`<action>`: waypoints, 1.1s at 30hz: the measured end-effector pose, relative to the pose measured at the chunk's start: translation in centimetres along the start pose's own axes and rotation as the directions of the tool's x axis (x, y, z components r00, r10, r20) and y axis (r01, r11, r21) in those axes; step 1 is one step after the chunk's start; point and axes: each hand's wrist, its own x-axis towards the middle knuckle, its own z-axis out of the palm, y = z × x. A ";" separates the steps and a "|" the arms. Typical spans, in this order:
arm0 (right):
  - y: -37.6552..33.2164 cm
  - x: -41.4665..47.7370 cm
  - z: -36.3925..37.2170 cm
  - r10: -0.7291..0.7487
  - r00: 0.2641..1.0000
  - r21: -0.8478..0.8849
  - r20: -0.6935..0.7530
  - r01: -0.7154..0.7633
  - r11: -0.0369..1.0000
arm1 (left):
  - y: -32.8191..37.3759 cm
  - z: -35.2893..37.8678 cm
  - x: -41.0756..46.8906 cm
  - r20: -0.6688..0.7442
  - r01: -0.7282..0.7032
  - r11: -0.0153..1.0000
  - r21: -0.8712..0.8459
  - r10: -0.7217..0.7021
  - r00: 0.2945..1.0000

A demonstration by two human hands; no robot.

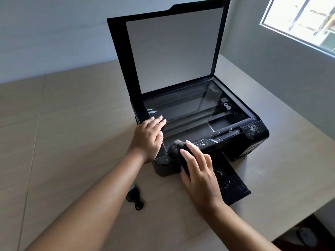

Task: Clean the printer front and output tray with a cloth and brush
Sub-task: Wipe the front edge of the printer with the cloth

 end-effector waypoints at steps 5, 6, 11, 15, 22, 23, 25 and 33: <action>0.5 1.4 0.6 -0.026 0.990 -0.250 0.140 0.061 0.966 | 0.0 0.2 0.0 -0.002 0.007 1.000 0.006 -0.007 1.000; 0.6 1.4 0.5 -0.037 0.987 -0.252 0.159 0.077 0.965 | 0.0 0.1 0.0 -0.002 0.009 1.000 0.007 -0.009 1.000; 1.1 0.8 0.3 -0.148 0.971 -0.162 0.187 0.179 0.971 | 0.0 0.1 0.0 0.005 0.003 1.000 0.006 -0.003 1.000; 1.8 0.3 -0.1 -0.047 0.988 -0.170 0.145 0.072 0.983 | 0.1 -0.1 -0.1 0.006 0.004 1.000 0.007 -0.004 1.000; -0.4 1.7 0.1 -0.032 0.969 -0.163 0.243 0.073 0.984 | 0.1 -0.1 0.0 0.011 0.008 1.000 0.000 -0.008 1.000; 0.1 2.0 -0.2 -0.047 0.968 -0.178 0.247 0.094 0.979 | 0.1 -0.1 0.0 0.011 0.009 1.000 0.000 -0.009 1.000; 1.1 2.2 -0.7 -0.006 0.974 -0.211 0.225 0.054 0.976 | 0.2 -0.1 -0.1 0.015 0.012 1.000 -0.001 -0.012 1.000; -0.5 2.4 -0.3 -0.061 0.954 -0.152 0.295 0.110 0.982 | -0.1 0.0 0.0 0.007 0.008 1.000 0.009 -0.008 1.000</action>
